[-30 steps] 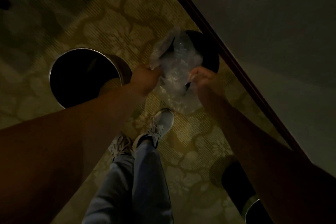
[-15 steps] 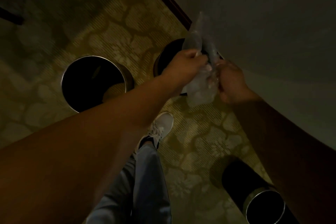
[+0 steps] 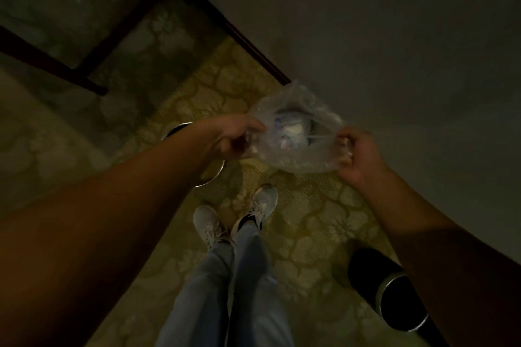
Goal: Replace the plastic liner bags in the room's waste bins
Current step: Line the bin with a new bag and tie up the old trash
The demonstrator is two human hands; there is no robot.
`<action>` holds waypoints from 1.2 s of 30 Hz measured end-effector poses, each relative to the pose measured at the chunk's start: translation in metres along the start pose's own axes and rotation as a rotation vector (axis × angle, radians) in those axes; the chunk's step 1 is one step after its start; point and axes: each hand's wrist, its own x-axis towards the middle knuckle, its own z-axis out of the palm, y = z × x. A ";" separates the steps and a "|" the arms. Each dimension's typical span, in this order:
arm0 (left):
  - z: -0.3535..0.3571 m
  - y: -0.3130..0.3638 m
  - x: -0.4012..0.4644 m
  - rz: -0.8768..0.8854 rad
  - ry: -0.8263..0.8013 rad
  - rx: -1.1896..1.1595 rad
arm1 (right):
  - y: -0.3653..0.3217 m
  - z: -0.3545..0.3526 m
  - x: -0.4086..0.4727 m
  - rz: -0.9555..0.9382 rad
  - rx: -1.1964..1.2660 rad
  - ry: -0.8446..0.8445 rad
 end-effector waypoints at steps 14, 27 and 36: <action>-0.019 -0.014 -0.305 0.331 0.361 0.075 | -0.016 -0.007 -0.266 -0.272 -0.617 0.290; 0.001 -0.075 -0.445 0.406 0.470 0.334 | 0.013 -0.064 -0.436 -0.286 -0.559 0.290; 0.021 -0.090 -0.535 0.486 0.219 -0.025 | 0.012 -0.079 -0.540 -0.313 -0.018 -0.029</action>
